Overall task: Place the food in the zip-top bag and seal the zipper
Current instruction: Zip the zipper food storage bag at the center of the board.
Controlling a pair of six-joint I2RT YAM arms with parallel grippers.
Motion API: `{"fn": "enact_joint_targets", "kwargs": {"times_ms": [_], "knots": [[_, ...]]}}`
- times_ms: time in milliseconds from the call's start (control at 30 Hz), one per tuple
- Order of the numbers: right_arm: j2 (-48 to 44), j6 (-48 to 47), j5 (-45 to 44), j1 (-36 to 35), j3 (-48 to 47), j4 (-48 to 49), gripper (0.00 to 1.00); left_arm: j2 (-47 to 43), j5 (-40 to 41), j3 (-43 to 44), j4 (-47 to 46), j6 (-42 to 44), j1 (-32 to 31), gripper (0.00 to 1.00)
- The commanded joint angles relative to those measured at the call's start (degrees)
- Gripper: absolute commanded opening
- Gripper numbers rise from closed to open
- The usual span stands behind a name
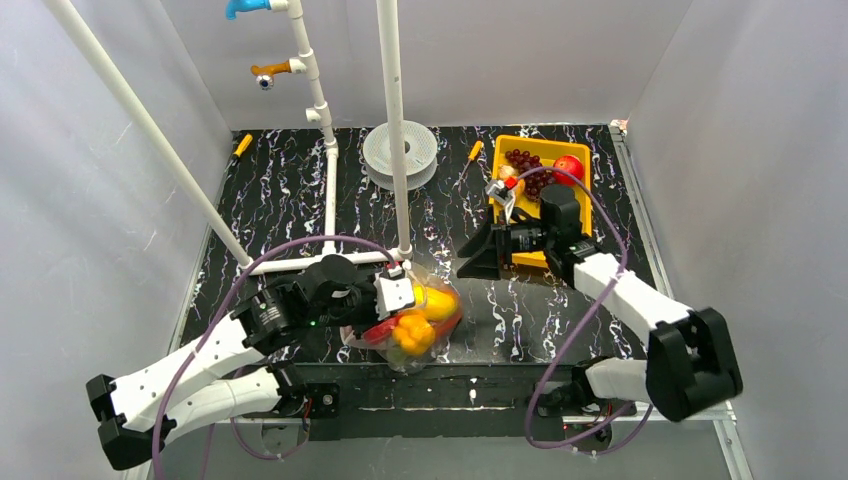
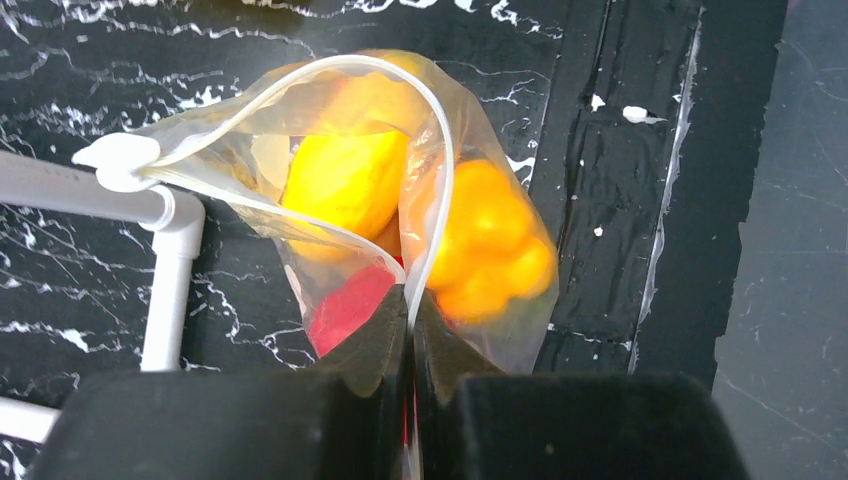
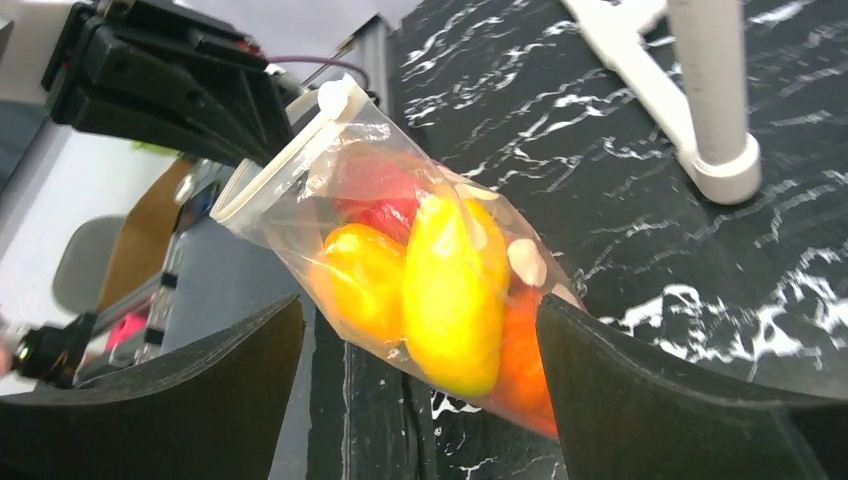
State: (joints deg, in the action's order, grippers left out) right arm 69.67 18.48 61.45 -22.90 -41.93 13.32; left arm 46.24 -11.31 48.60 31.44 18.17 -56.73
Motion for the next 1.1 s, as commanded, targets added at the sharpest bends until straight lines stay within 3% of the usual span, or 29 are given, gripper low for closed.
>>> {"fn": "enact_joint_targets", "kwargs": {"times_ms": [0, 133, 433, 767, 867, 1067], "knots": [[5.59, -2.05, 13.5, -0.83, -6.91, 12.7, 0.93, -2.37, -4.7, -0.05, -2.68, 6.27, 0.41, 0.0], [10.72, -16.26, 14.42, -4.17, -15.86, -5.85, 0.93, -0.08, -6.48, 2.09, -1.1, 6.53, 0.56, 0.0], [17.59, -18.3, 15.8, -11.53, -20.92, -9.44, 0.89, 1.83, -6.55, 3.66, -0.98, 6.68, 0.74, 0.0], [21.29, -27.88, 17.57, -12.79, -23.62, -22.5, 0.58, 1.93, -5.79, 3.8, -0.05, 7.15, 1.05, 0.0], [20.62, -27.74, 17.31, -12.79, -22.45, -22.04, 0.48, 1.38, -5.37, 3.46, 0.18, 7.25, 1.31, 0.0], [18.22, -19.55, 17.08, -12.87, -19.47, -11.11, 0.29, 0.56, -5.28, 2.22, -0.39, 5.46, 1.53, 0.0]]}}
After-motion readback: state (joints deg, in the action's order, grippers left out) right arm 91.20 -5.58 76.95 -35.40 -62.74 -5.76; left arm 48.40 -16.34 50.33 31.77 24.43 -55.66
